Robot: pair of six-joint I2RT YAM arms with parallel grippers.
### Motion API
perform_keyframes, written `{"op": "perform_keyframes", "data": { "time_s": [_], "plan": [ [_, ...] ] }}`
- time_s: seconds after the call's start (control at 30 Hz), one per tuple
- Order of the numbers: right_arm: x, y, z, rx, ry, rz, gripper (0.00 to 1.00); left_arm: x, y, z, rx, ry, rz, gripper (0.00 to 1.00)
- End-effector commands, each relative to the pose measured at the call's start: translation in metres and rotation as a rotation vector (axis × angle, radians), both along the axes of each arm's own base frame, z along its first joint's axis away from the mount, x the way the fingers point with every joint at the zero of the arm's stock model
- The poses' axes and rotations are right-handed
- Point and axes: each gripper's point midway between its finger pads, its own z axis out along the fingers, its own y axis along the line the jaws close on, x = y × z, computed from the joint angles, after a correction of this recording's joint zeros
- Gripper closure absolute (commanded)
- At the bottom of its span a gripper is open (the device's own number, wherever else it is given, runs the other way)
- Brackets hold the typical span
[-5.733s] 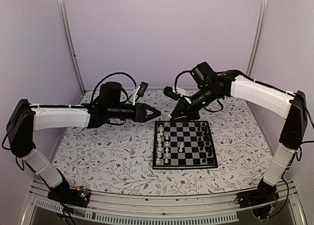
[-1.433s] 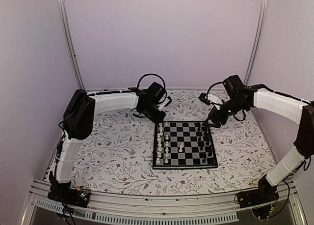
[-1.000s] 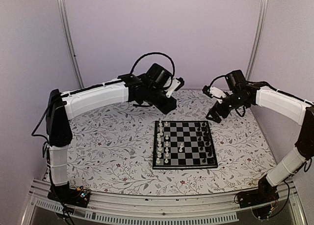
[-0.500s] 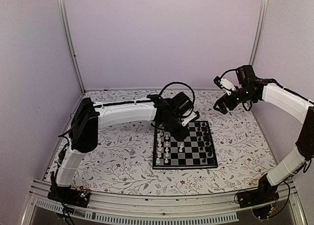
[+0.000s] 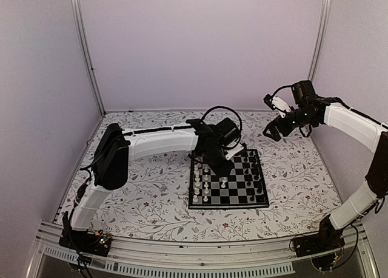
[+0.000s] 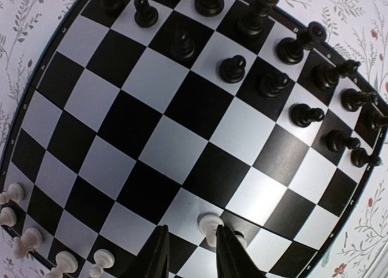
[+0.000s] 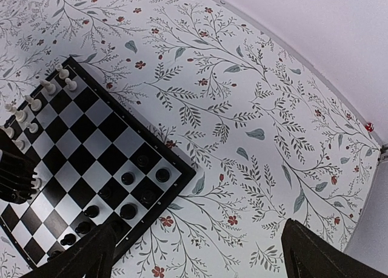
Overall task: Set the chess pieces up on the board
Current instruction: Pick up the chess piece from the chessboard.
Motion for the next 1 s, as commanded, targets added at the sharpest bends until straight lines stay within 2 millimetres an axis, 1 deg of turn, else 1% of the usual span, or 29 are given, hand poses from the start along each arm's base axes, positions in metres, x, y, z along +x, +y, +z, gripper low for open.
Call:
{"op": "perform_keyframes", "data": {
  "time_s": [0.0,0.23,0.43,0.57,0.63,0.7,0.83,0.9,0.97],
  "plan": [
    [-0.005,0.002,-0.003,0.015,0.015,0.009,0.01,-0.006,-0.001,-0.007,0.019,0.026,-0.009,0.71],
    [-0.004,0.004,-0.006,0.019,0.025,0.014,0.01,-0.010,0.002,-0.019,0.044,0.053,-0.017,0.76],
    [-0.004,0.005,-0.008,0.021,0.032,0.017,0.01,-0.011,0.000,-0.022,0.044,0.065,-0.021,0.79],
    [-0.004,0.005,-0.009,0.021,0.038,0.019,0.01,-0.008,0.000,-0.022,0.044,0.067,-0.018,0.85],
    [-0.004,0.005,-0.009,0.021,0.038,0.019,0.01,-0.005,0.000,-0.019,0.036,0.059,-0.015,0.89],
    [-0.004,0.005,-0.010,0.022,0.040,0.020,0.01,0.002,-0.001,-0.011,0.023,0.040,-0.009,0.92],
    [-0.004,0.006,-0.012,0.020,0.043,0.021,0.01,0.024,0.001,0.011,-0.023,-0.006,0.024,0.94],
    [-0.004,0.006,-0.011,0.020,0.043,0.022,0.01,0.036,0.006,0.019,-0.038,-0.024,0.046,0.95],
    [-0.004,0.006,-0.012,0.018,0.045,0.021,0.01,0.049,0.014,0.023,-0.039,-0.036,0.074,0.95]
  ]
}}
